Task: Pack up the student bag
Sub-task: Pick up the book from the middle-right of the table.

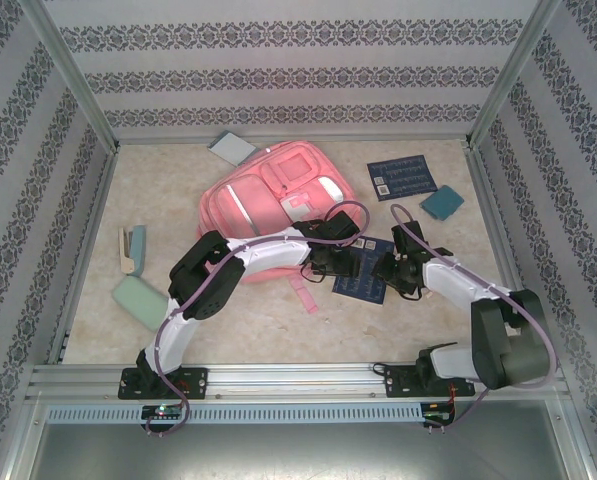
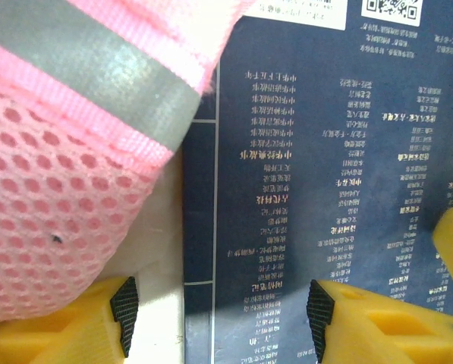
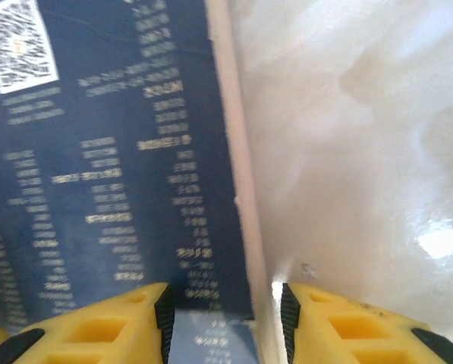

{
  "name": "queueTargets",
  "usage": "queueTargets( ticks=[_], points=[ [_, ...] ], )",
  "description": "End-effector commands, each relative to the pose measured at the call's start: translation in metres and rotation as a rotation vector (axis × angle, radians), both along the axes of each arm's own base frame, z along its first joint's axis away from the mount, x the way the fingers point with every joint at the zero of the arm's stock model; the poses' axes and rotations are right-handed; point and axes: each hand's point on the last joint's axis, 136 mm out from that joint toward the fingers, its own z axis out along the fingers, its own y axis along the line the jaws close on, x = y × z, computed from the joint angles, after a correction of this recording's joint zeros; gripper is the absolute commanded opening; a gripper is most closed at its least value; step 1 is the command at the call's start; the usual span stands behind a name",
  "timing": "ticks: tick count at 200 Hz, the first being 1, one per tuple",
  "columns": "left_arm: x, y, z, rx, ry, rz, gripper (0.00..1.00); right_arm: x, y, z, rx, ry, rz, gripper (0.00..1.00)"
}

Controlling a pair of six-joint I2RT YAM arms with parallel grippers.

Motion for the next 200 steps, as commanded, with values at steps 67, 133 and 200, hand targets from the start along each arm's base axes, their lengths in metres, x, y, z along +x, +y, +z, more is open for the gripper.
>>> queueTargets(
  ticks=[67, 133, 200],
  points=[
    [-0.003, -0.015, -0.006, -0.026, 0.023, -0.057, 0.61, 0.011, 0.010, -0.004, 0.019, 0.055, 0.066, 0.39],
    [-0.004, -0.046, 0.019, -0.250, 0.084, -0.102, 0.57, 0.015, 0.039, -0.012, 0.178, 0.072, 0.104, 0.34],
    [0.000, -0.071, 0.098, -0.674, 0.111, -0.104, 0.53, 0.022, 0.034, 0.005, 0.171, 0.016, 0.080, 0.34]
  ],
)
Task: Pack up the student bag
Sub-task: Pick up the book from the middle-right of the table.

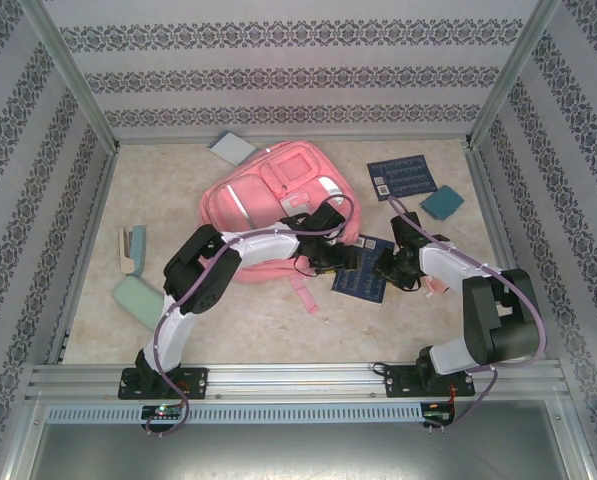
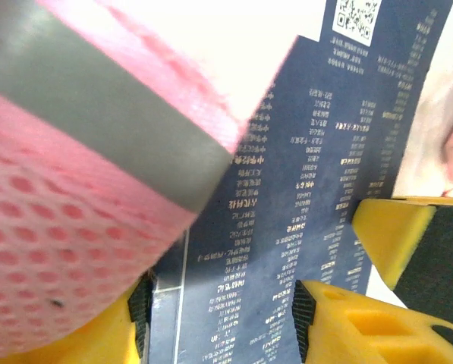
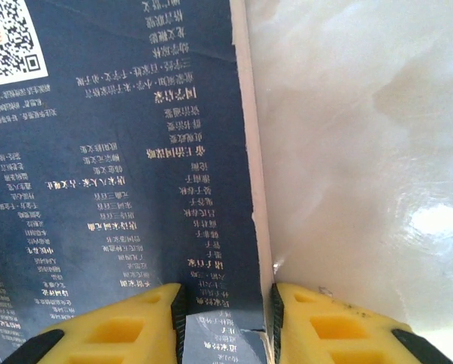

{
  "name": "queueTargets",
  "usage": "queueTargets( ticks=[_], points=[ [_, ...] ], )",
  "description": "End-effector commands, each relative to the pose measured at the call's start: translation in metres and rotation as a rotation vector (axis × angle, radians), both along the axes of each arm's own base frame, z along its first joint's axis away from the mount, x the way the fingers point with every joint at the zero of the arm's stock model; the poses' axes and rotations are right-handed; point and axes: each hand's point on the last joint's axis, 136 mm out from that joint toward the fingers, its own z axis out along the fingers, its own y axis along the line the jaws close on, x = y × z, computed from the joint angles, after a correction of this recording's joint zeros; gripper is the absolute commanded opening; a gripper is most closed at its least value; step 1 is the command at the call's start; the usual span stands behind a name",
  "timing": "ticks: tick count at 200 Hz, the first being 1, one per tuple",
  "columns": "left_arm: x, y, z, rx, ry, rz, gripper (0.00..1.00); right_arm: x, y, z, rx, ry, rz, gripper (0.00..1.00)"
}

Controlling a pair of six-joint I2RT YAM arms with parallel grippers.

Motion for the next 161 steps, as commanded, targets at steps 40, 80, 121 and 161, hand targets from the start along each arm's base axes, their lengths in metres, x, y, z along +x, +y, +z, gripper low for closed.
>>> queueTargets(
  ticks=[40, 80, 121, 161],
  points=[
    [-0.001, -0.060, 0.096, -0.473, -0.083, -0.096, 0.50, 0.015, 0.027, 0.012, 0.136, -0.070, 0.031, 0.34],
    [-0.006, -0.059, 0.097, -0.518, -0.067, -0.125, 0.49, 0.017, 0.024, 0.014, 0.131, -0.076, 0.022, 0.35],
    [-0.005, -0.049, 0.071, -0.379, -0.055, -0.139, 0.45, 0.017, 0.022, 0.015, 0.124, -0.076, 0.018, 0.35],
    [-0.005, -0.043, 0.055, -0.292, -0.052, -0.149, 0.31, 0.015, 0.019, 0.017, 0.115, -0.082, 0.016, 0.35]
  ],
)
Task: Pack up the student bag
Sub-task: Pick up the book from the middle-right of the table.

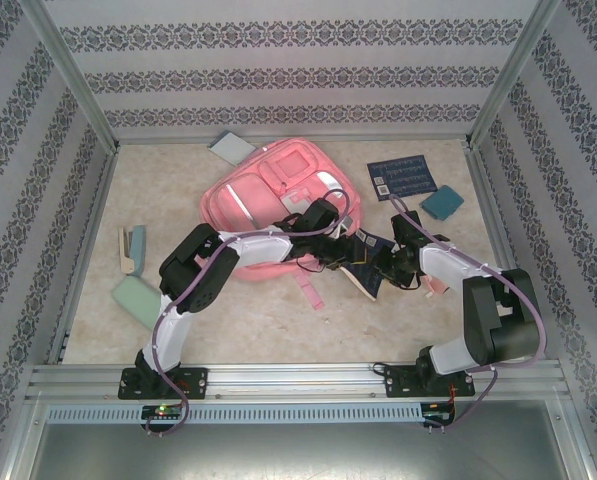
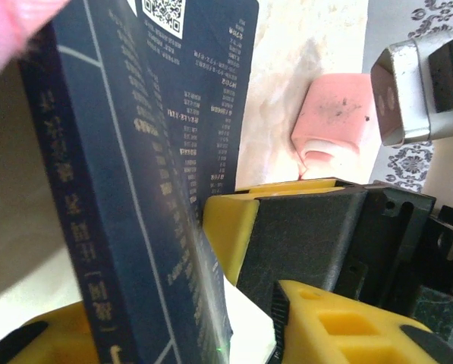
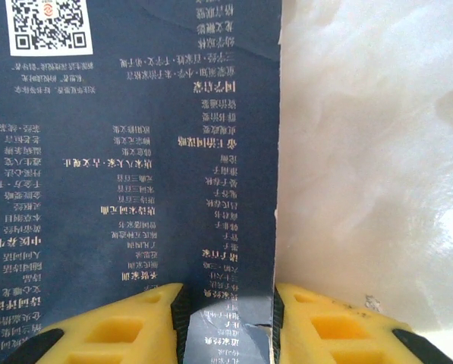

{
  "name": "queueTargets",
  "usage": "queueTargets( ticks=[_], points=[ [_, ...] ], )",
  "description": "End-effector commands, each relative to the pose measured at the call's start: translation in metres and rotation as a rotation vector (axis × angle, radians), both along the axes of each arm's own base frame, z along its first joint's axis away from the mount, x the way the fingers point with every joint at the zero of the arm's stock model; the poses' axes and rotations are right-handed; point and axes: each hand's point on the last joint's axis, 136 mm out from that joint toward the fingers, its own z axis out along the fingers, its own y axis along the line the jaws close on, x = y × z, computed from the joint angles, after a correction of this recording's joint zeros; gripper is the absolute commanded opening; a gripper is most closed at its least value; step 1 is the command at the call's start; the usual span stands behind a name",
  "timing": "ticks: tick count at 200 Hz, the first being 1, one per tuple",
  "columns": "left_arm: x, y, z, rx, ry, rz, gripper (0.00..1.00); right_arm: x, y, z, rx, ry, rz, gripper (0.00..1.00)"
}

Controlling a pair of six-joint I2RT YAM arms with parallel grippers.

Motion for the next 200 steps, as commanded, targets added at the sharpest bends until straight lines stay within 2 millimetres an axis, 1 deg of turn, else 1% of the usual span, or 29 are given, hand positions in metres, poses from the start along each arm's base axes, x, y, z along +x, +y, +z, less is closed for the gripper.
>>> queueTargets(
  ticks=[1, 17, 25, 36, 44, 54, 96, 115, 133, 155, 171, 190, 200],
  points=[
    [-0.006, -0.014, 0.019, -0.022, -0.069, -0.086, 0.31, 0.009, 0.010, 0.012, 0.055, -0.055, 0.016, 0.35],
    [-0.005, -0.014, 0.022, -0.024, -0.074, -0.083, 0.22, 0.009, 0.008, 0.016, 0.050, -0.064, 0.015, 0.36],
    [-0.004, -0.014, 0.027, -0.028, -0.086, -0.080, 0.18, 0.009, 0.008, 0.020, 0.047, -0.074, 0.017, 0.37],
    [-0.003, -0.012, 0.034, -0.026, -0.102, -0.075, 0.11, 0.011, 0.005, 0.027, 0.033, -0.094, 0.019, 0.38],
    [-0.002, -0.011, 0.042, -0.027, -0.122, -0.071, 0.05, 0.012, 0.003, 0.035, 0.021, -0.118, 0.022, 0.39],
    [-0.001, -0.009, 0.054, -0.028, -0.154, -0.067, 0.00, 0.015, 0.001, 0.047, 0.007, -0.156, 0.026, 0.41],
    [0.004, 0.011, 0.105, -0.022, -0.306, -0.018, 0.00, 0.028, -0.004, 0.104, -0.049, -0.336, 0.077, 0.46],
    [0.006, 0.023, 0.127, -0.046, -0.359, 0.016, 0.00, 0.034, 0.001, 0.127, -0.068, -0.413, 0.116, 0.48],
    [0.004, 0.033, 0.149, -0.085, -0.404, 0.022, 0.00, 0.041, 0.005, 0.145, -0.082, -0.471, 0.127, 0.49],
    [-0.001, 0.045, 0.168, -0.092, -0.447, 0.017, 0.00, 0.048, 0.009, 0.157, -0.090, -0.511, 0.122, 0.50],
    [-0.004, 0.054, 0.179, -0.096, -0.471, 0.012, 0.00, 0.053, 0.014, 0.161, -0.089, -0.520, 0.126, 0.50],
    [-0.009, 0.061, 0.186, -0.102, -0.488, 0.001, 0.00, 0.059, 0.018, 0.165, -0.090, -0.526, 0.124, 0.52],
    [-0.012, 0.061, 0.186, -0.101, -0.482, -0.012, 0.00, 0.062, 0.017, 0.165, -0.093, -0.527, 0.107, 0.52]
  ],
)
